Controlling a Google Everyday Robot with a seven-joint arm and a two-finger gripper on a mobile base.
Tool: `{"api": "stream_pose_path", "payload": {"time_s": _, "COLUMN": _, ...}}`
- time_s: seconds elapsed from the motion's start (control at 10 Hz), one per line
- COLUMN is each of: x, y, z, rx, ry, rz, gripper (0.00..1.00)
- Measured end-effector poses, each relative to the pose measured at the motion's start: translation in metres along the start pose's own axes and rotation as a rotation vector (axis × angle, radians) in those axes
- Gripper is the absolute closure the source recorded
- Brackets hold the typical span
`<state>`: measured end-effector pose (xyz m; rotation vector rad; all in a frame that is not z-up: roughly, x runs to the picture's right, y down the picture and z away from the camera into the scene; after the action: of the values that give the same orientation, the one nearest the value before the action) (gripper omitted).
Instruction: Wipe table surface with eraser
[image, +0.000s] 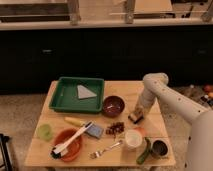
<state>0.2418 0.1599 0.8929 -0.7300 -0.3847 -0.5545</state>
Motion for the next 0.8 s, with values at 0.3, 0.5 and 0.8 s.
{"api": "stream_pose_path", "payload": {"time_s": 0.3, "x": 0.023, "y": 0.029, "z": -0.011, "rx": -0.025, "ry": 0.048, "rz": 0.051, "gripper": 0.99}}
{"api": "stream_pose_path", "payload": {"time_s": 0.5, "x": 0.029, "y": 0.031, "z": -0.02, "rx": -0.023, "ry": 0.071, "rz": 0.077, "gripper": 0.99}}
{"api": "stream_pose_path", "payload": {"time_s": 0.8, "x": 0.05, "y": 0.028, "z": -0.031, "rx": -0.004, "ry": 0.123, "rz": 0.131, "gripper": 0.99}}
